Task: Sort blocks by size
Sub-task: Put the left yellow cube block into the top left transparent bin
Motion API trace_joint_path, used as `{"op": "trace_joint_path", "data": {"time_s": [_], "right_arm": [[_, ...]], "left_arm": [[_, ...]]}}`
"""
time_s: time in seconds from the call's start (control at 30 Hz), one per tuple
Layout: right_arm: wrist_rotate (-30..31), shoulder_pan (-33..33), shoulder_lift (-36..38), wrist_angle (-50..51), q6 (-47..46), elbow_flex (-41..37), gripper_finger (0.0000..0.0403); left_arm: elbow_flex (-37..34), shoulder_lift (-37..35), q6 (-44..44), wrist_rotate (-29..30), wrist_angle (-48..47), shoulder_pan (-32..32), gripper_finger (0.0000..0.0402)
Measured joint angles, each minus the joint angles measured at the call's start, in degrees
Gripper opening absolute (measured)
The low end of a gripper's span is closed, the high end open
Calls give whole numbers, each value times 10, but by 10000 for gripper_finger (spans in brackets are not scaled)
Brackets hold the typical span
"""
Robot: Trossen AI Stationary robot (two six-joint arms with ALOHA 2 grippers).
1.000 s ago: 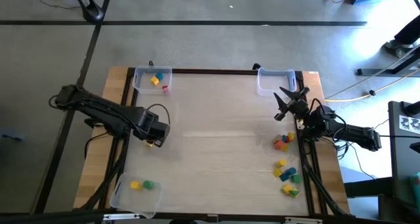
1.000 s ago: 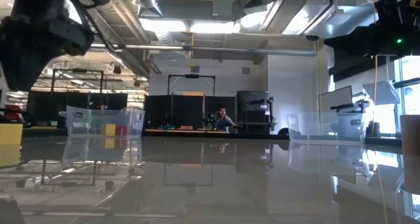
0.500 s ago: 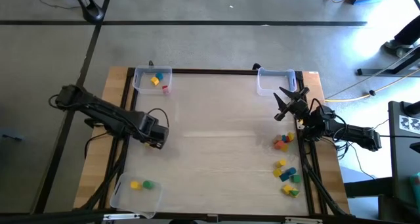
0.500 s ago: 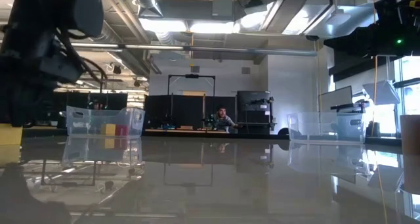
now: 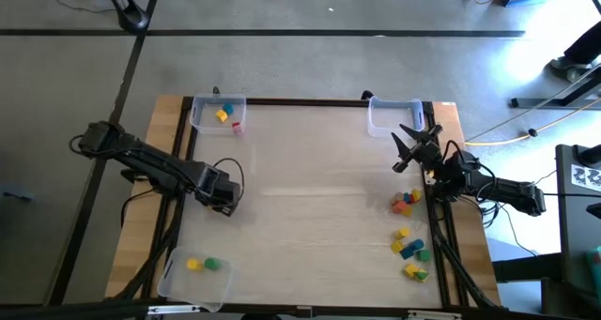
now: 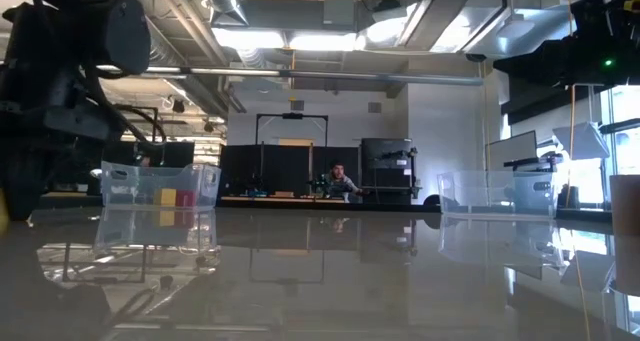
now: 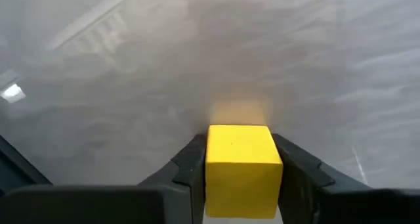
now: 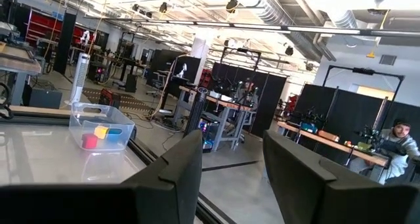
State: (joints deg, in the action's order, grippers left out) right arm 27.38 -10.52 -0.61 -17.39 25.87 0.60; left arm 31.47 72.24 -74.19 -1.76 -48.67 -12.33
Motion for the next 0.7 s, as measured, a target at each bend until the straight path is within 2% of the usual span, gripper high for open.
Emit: {"op": "trace_joint_path", "data": {"time_s": [0.17, 0.33, 0.5, 0.7], "right_arm": [[5, 0, 0, -2, -1, 0, 161], [5, 0, 0, 2, -1, 0, 161], [7, 0, 0, 10, -18, 0, 161], [33, 0, 0, 15, -49, 0, 161]], "left_arm": [[44, 0, 52, 13, -13, 22, 115], [107, -1, 145, 87, -20, 80, 121], [165, -1, 292, 165, -19, 165, 124], [202, -1, 473, 244, 4, 310, 121]]}}
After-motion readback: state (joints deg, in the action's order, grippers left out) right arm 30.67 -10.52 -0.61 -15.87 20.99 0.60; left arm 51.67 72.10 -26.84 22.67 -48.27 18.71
